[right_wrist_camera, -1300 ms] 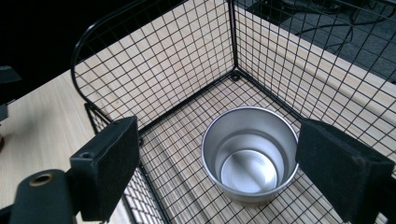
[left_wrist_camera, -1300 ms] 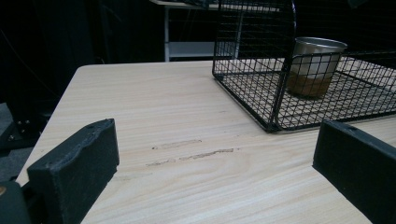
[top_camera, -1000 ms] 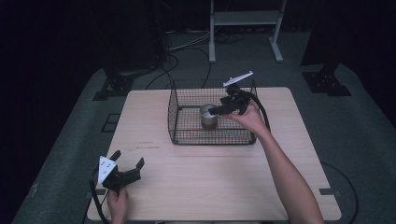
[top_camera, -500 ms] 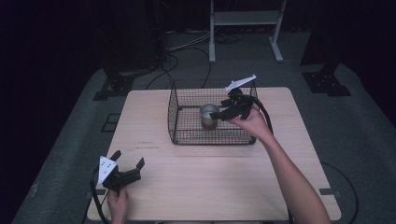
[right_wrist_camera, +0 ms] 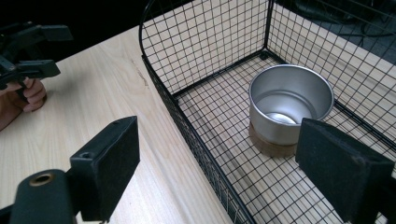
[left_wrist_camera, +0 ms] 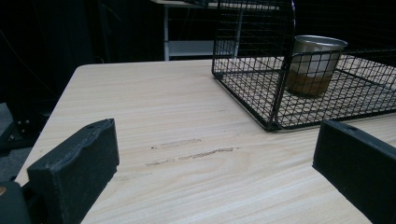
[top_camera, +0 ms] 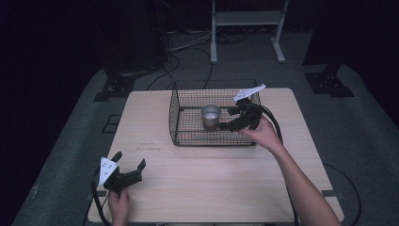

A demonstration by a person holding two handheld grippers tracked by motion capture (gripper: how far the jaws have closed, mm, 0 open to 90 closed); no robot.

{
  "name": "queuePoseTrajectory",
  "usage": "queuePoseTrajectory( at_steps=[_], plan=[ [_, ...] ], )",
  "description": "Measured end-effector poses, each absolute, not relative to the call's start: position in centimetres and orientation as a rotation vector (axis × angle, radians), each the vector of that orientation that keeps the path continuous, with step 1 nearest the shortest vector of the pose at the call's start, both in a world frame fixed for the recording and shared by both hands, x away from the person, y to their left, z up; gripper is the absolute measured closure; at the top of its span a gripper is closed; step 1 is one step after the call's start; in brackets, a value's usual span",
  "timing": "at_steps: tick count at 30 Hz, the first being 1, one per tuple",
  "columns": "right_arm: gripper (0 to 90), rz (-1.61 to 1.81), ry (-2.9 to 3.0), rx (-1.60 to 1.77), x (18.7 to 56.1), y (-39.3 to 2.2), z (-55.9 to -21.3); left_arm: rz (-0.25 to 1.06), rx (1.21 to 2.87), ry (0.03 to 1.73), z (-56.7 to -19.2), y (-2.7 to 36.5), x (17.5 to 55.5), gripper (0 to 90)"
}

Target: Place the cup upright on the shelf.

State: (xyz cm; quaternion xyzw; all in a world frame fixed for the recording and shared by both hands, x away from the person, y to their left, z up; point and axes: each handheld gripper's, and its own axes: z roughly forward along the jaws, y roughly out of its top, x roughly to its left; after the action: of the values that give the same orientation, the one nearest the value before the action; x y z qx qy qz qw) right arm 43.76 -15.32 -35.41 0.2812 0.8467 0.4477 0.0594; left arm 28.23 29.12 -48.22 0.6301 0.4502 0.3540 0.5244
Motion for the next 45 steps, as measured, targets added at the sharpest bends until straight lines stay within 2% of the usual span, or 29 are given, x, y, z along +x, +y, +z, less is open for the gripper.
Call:
queuePoseTrajectory(
  at_steps=[45],
  plan=[
    [13.0, 1.388, 2.484, 0.965, 38.6, -22.9, -39.0, 0.851, 1.518, 1.073, -48.2, 28.9, 28.3, 0.0]
  ],
)
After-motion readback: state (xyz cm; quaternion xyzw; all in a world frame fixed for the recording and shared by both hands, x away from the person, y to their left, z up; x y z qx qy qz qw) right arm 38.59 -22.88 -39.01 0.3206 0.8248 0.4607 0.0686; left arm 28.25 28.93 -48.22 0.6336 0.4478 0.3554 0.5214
